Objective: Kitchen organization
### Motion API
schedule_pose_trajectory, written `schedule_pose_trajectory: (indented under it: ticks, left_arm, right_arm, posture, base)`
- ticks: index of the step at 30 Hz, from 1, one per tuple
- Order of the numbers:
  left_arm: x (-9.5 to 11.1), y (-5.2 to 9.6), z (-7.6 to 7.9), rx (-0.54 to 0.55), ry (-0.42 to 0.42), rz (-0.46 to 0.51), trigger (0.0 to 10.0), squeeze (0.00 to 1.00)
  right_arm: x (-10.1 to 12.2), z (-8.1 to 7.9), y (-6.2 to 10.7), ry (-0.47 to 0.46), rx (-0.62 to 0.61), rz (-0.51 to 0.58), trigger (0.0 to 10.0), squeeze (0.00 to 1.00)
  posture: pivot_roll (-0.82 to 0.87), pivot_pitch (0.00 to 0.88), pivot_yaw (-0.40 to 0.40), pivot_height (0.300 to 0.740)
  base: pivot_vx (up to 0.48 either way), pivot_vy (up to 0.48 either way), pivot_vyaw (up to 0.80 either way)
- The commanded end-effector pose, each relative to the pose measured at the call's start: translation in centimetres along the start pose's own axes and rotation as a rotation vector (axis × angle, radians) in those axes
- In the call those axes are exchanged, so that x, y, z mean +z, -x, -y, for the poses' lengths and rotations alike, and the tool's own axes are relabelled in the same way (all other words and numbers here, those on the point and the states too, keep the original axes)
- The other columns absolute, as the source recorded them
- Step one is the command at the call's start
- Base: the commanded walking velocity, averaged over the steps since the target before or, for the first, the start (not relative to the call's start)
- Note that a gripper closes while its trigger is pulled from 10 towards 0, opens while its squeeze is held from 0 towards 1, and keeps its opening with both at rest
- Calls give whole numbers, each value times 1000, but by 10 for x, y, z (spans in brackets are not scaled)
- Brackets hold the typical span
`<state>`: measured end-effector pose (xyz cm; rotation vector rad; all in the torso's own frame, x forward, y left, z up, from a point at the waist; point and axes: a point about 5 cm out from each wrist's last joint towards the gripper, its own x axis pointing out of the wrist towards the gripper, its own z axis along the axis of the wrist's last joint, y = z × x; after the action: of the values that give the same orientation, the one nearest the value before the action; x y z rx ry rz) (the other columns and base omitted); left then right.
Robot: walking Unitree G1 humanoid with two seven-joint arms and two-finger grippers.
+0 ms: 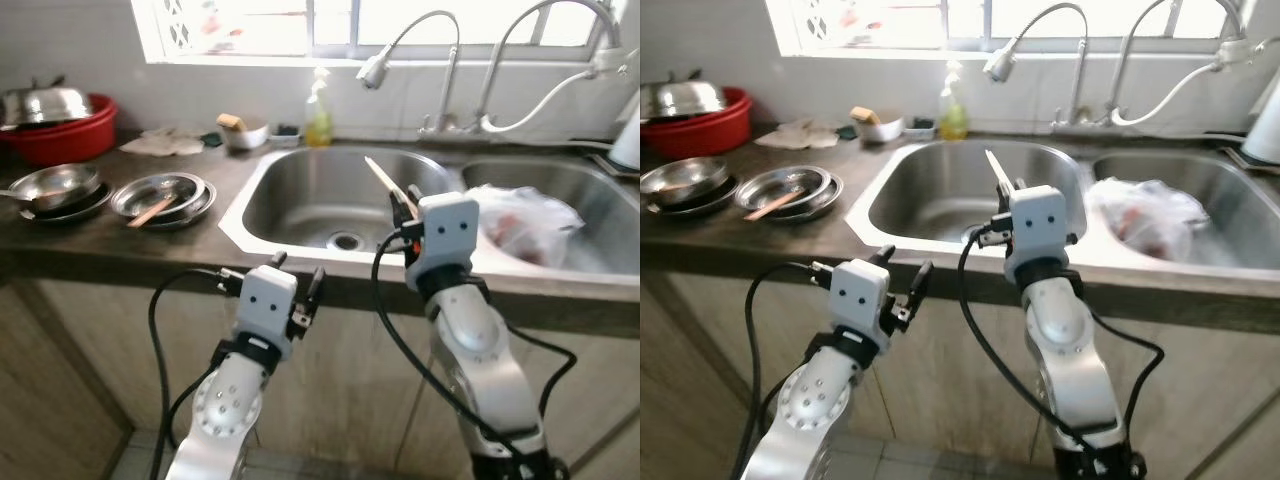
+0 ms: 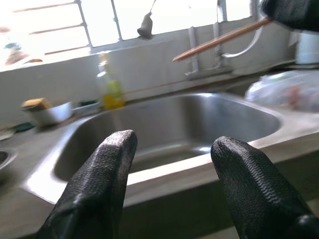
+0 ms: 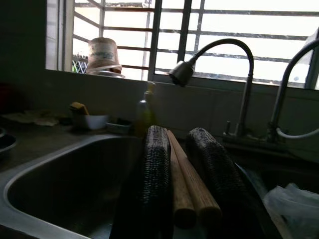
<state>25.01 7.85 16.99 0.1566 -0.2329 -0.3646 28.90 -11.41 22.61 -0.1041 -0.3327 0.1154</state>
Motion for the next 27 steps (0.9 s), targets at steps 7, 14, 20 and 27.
schedule_pose_trajectory:
  ticks: [7,14,20,27]
  left_arm:
    - [2,2,-1,10,-9,2,10000,0]
    - [0,3,0,6,-7,-6,10000,0]
    - [-1,4,0,2,-6,-9,10000,0]
    - [-3,3,-4,17,-6,-15,10000,0]
  right_arm:
    - [-10,-2,5,10,31,-59,10000,0]
    - [-8,3,-3,34,42,-61,10000,0]
    - [-6,6,-9,59,49,-61,10000,0]
    - [-9,6,-28,91,107,-124,10000,0]
  posture:
    - [161,17,-14,740]
    - [158,18,-14,740]
    - [154,17,-14,740]
    - [150,21,-22,740]
  base:
    - [395,0,0]
    - [402,0,0]
    - [409,0,0]
    - [410,0,0]
